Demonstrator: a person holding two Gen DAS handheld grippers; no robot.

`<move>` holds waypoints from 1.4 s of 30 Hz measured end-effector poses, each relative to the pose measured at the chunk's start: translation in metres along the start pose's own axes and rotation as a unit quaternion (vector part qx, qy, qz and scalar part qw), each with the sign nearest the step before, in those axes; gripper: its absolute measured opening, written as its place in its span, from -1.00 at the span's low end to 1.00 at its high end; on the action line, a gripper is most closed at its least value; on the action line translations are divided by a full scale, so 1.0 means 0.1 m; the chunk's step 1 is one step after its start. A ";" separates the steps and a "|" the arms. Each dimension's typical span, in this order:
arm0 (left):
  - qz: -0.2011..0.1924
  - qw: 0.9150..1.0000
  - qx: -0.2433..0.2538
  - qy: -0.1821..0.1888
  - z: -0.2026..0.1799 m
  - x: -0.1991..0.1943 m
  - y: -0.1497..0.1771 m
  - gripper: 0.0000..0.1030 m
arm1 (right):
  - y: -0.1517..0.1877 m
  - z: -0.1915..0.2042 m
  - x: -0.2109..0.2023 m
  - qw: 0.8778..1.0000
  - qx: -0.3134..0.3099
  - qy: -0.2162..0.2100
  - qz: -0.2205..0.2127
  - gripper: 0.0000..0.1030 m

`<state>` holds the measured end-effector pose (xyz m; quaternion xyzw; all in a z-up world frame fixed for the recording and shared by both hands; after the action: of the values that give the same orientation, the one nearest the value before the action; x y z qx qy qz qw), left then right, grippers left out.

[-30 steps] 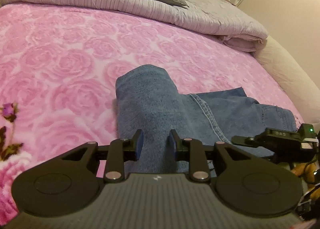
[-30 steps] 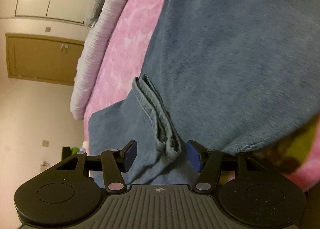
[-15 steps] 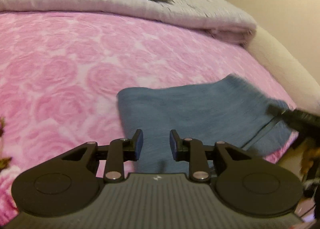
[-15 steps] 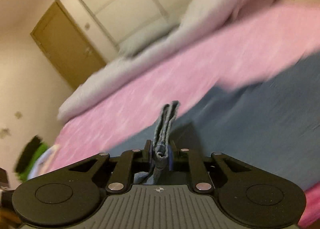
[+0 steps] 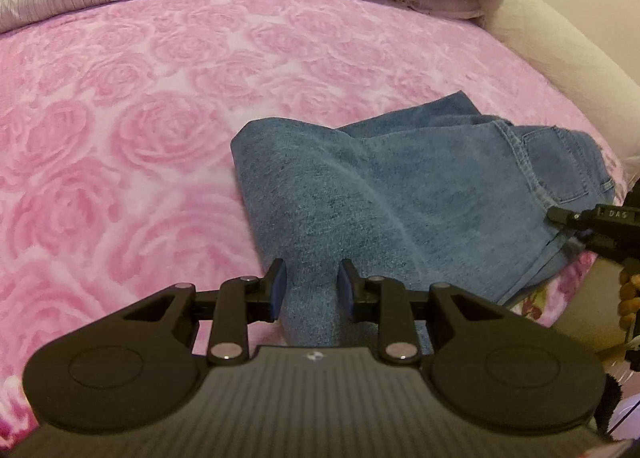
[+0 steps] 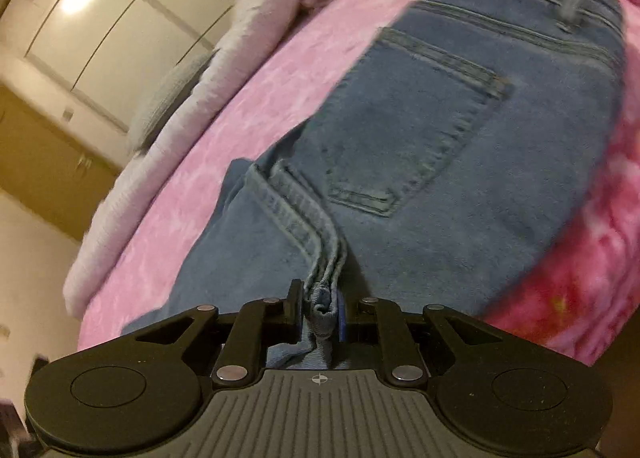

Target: Fold clothes

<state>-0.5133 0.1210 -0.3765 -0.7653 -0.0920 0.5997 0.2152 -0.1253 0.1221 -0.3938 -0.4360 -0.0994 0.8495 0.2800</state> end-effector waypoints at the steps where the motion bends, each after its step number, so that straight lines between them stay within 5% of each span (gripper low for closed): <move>1: 0.000 1.000 0.005 -0.003 -0.03 -0.01 -0.02 -0.55 | -0.03 0.09 -0.02 1.000 -0.026 0.009 -0.009 -0.72; 5: 0.001 0.999 0.034 -0.006 -0.21 -0.01 -0.17 -0.54 | -0.24 0.23 -0.40 0.993 -0.085 0.007 -0.080 -0.73; 9: 0.009 0.998 0.068 -0.001 -0.44 0.09 -0.29 -0.48 | -0.51 -0.03 -0.76 0.982 -0.110 0.063 -0.141 -0.73; 12: 0.025 0.997 0.078 0.008 -0.59 0.26 -0.31 -0.44 | -0.55 -0.50 -0.64 0.985 -0.077 0.102 -0.120 -0.73; 14: 0.038 0.995 0.095 -0.020 -0.66 0.35 -0.30 -0.43 | -0.53 -0.76 -0.56 0.988 -0.047 0.105 -0.102 -0.73; 21: 0.028 0.995 0.099 -0.003 -0.83 0.34 -0.36 -0.37 | -0.75 -0.53 -0.90 0.972 -0.104 0.115 -0.177 -0.73; 26: 0.040 0.992 0.118 -0.013 -0.97 0.49 -0.38 -0.37 | -0.84 -0.98 -0.82 0.978 -0.046 0.126 -0.157 -0.73; 42: 0.043 0.992 0.119 -0.024 -0.99 0.55 -0.39 -0.37 | -0.90 -1.03 -0.89 0.981 -0.041 0.118 -0.150 -0.73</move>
<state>-0.3997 0.1560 -0.3891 -0.7232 0.0079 0.6331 0.2760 0.0332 0.1382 -0.3578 -0.5245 -0.1642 0.7355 0.3962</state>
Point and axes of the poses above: each gripper's, at about its wrist camera, not at the fingertips, and x roughly the way its jaws point, z to its left, y to its underside, the point moved 8 cm from there along x, roughly the way its jaws point, and after that the axes turned 10 degrees about z, right-handed, at the moved point
